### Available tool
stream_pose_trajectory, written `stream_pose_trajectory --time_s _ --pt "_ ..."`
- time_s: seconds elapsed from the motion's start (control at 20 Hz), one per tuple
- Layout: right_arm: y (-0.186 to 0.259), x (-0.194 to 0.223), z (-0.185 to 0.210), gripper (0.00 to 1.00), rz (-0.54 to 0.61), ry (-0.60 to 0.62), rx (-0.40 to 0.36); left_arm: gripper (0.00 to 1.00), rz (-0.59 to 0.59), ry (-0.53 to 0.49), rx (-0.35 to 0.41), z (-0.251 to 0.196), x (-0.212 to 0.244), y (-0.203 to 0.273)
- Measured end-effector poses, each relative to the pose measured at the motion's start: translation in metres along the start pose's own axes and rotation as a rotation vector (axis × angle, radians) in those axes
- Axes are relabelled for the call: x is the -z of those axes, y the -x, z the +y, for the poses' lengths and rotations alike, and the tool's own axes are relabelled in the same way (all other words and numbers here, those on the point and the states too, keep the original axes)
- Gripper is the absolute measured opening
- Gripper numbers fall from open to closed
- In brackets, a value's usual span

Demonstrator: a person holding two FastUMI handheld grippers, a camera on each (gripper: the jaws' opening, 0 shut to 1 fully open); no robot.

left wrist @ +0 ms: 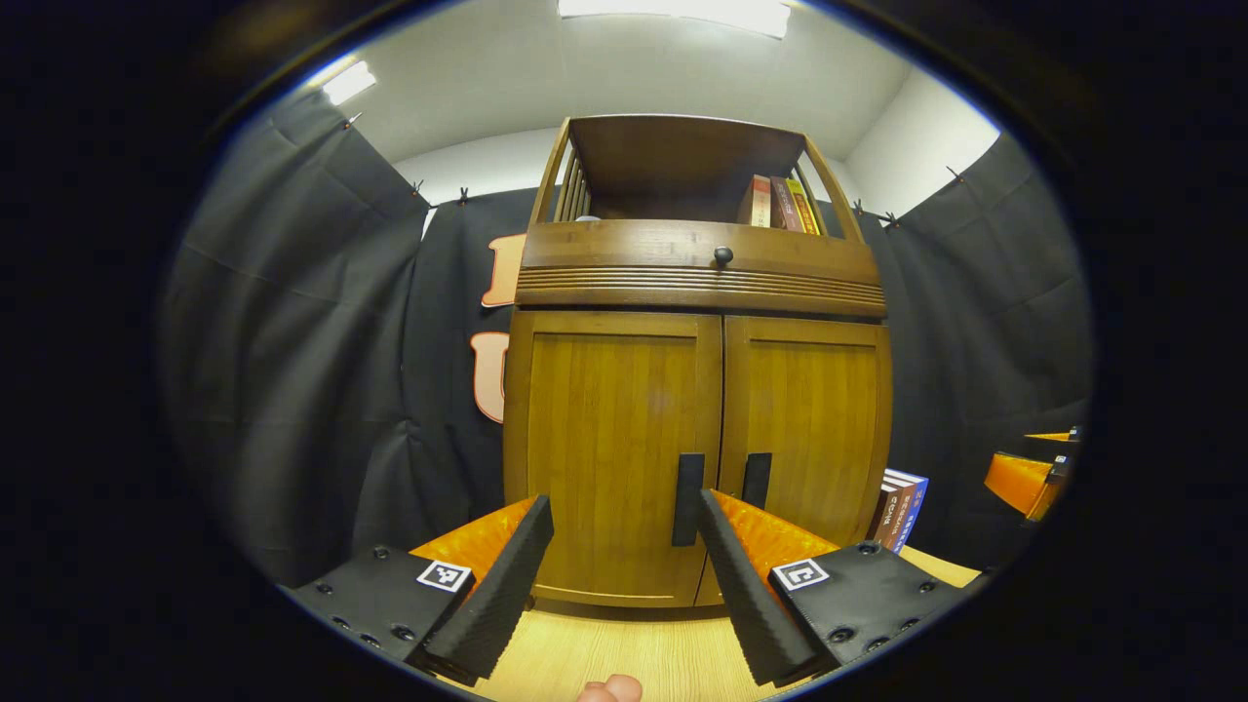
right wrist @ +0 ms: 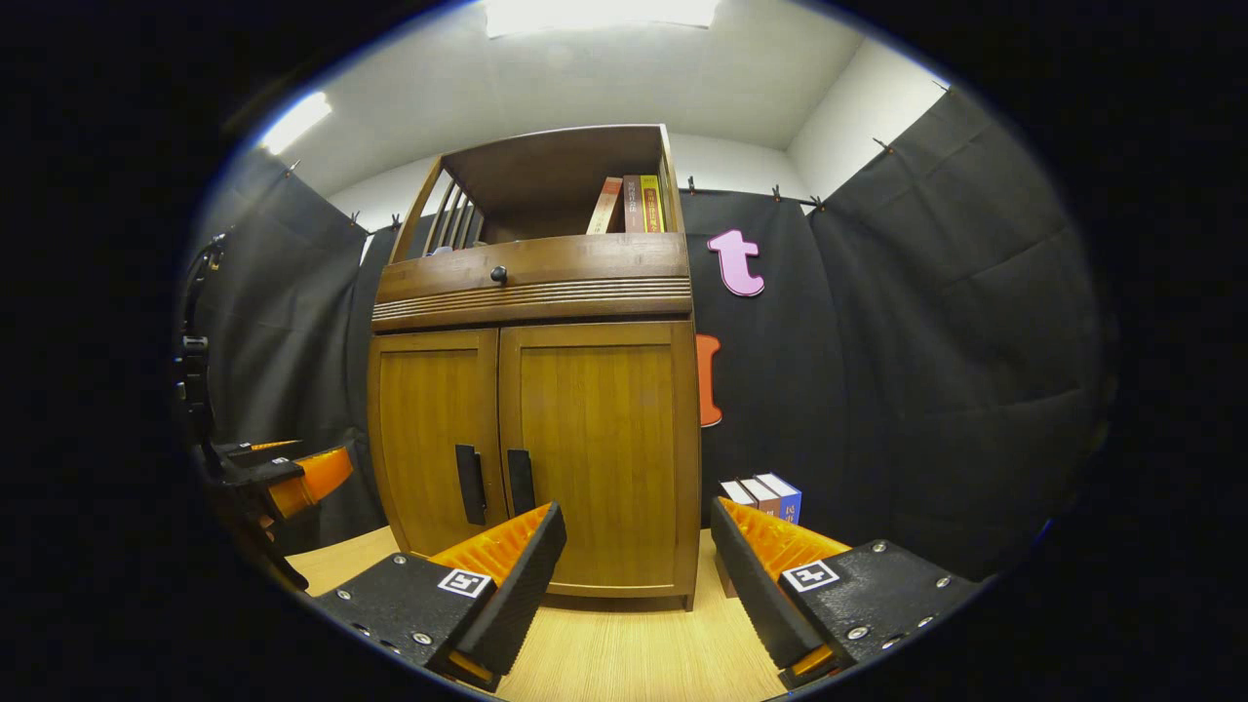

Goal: Open the right door of the double-door shoe cabinet with the right hand, and open the left door with the left hand.

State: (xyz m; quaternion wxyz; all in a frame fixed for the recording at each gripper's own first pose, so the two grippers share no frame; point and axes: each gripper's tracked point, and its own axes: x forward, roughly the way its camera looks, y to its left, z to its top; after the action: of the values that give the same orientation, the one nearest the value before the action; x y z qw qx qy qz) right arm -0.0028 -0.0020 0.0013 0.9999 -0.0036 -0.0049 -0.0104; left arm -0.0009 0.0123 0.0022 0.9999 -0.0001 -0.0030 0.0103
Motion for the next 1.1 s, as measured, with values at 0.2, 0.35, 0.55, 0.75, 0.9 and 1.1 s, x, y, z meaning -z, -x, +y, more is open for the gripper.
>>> stream_pose_trajectory --time_s 0.2,0.35,0.55,0.75,0.9,1.1 --pt "0.000 -0.001 0.002 0.93 -0.003 0.000 -0.003 0.96 -0.002 0.002 -0.002 0.001 0.000 0.001" --pt "-0.001 -0.002 0.005 0.93 -0.005 0.001 -0.009 0.96 -0.004 0.002 -0.005 0.004 -0.001 0.000" --pt "-0.003 -0.003 0.010 0.93 -0.008 0.001 -0.020 0.94 -0.008 -0.004 -0.009 0.005 -0.002 0.000" --pt "-0.009 -0.021 0.019 0.93 -0.047 -0.021 -0.044 0.94 -0.007 -0.008 -0.015 0.010 -0.002 0.004" --pt "-0.021 -0.032 0.031 0.93 -0.077 -0.032 -0.076 0.94 -0.002 -0.007 -0.029 0.016 -0.002 0.007" --pt "-0.063 -0.035 0.058 0.93 -0.079 0.024 -0.155 0.96 0.002 -0.016 -0.052 0.030 -0.004 0.013"
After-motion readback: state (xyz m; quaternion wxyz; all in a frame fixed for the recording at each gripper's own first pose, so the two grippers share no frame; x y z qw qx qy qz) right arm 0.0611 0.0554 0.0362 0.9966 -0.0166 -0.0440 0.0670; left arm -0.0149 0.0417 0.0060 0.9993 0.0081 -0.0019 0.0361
